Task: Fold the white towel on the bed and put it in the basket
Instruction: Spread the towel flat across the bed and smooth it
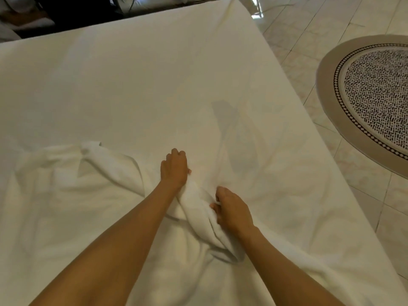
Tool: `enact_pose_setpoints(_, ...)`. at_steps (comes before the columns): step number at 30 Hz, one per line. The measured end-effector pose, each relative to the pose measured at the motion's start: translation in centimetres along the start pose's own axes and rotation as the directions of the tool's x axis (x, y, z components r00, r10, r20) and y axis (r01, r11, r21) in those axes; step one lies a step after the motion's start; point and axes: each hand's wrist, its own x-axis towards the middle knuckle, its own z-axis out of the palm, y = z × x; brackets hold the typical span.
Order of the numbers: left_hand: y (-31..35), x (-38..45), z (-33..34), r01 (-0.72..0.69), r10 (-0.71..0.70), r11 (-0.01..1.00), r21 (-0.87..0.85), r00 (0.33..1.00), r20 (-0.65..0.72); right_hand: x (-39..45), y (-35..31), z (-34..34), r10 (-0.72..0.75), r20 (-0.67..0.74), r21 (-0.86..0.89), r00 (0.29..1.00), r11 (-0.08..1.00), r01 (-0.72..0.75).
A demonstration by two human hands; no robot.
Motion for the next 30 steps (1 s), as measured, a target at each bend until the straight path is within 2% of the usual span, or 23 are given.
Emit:
enact_pose_setpoints(2,-0.3,0.5,-0.9,-0.002,0.001,1.000,0.026,0.999,0.033,0.5,0.1,-0.7,-0.040,0.007,-0.084,0.999,0.996,0.041)
enact_pose_setpoints(4,-0.6,1.1,-2.1,0.056,-0.059,0.998,0.025,0.986,0.157,0.9,0.4,-1.5,-0.018,-0.015,-0.106,1.000,0.994,0.016)
enact_pose_setpoints(8,-1.2,3.1,-4.6,0.120,-0.181,0.977,0.177,0.905,0.386,2.1,2.5,-3.4,0.092,-0.043,-0.111,0.995,0.989,-0.096)
enact_pose_setpoints(11,-0.3,5.2,-5.9,0.116,-0.229,0.957,0.264,0.862,0.451,3.7,4.0,-5.3,0.122,-0.080,-0.105,0.989,0.986,-0.130)
enact_pose_setpoints(13,0.8,7.2,-6.5,0.129,-0.182,0.979,0.159,0.905,0.384,5.1,5.1,-7.1,0.128,-0.128,-0.153,0.983,0.977,-0.147)
enact_pose_setpoints(14,1.6,8.3,-6.7,0.124,-0.138,0.990,0.064,0.945,0.298,6.0,5.7,-8.1,0.127,-0.171,-0.198,0.977,0.967,-0.160)
enact_pose_setpoints(16,3.8,10.2,-7.4,0.033,-0.029,0.993,-0.112,0.999,0.031,7.8,7.0,-10.3,0.144,-0.287,-0.246,0.947,0.945,-0.218)
enact_pose_setpoints(18,6.9,11.6,-8.3,-0.119,0.066,0.963,-0.243,0.975,-0.213,9.9,8.6,-12.3,0.202,-0.381,-0.241,0.902,0.920,-0.308)
enact_pose_setpoints(20,10.2,12.6,-9.1,-0.237,0.105,0.891,-0.388,0.938,-0.332,11.7,10.4,-13.7,0.273,-0.426,-0.256,0.862,0.878,-0.404)
enact_pose_setpoints(21,11.5,13.1,-9.0,-0.260,0.107,0.845,-0.468,0.938,-0.329,12.3,11.2,-14.1,0.308,-0.435,-0.254,0.846,0.860,-0.443)
enact_pose_setpoints(22,12.6,13.8,-8.5,-0.266,0.122,0.843,-0.468,0.941,-0.316,12.7,11.9,-14.0,0.341,-0.431,-0.252,0.835,0.844,-0.474)
enact_pose_setpoints(25,14.2,14.6,-5.2,-0.206,0.162,0.965,-0.165,0.956,-0.245,12.4,12.9,-12.1,0.338,-0.446,-0.305,0.829,0.814,-0.495)
enact_pose_setpoints(27,13.9,13.9,-2.6,-0.168,0.140,0.979,-0.112,0.964,-0.227,11.7,12.7,-9.9,0.263,-0.465,-0.302,0.845,0.850,-0.431)
enact_pose_setpoints(30,12.9,11.3,2.0,-0.223,0.218,0.973,-0.064,0.972,-0.083,10.9,12.4,-6.4,0.185,-0.297,-0.268,0.937,0.925,-0.268)
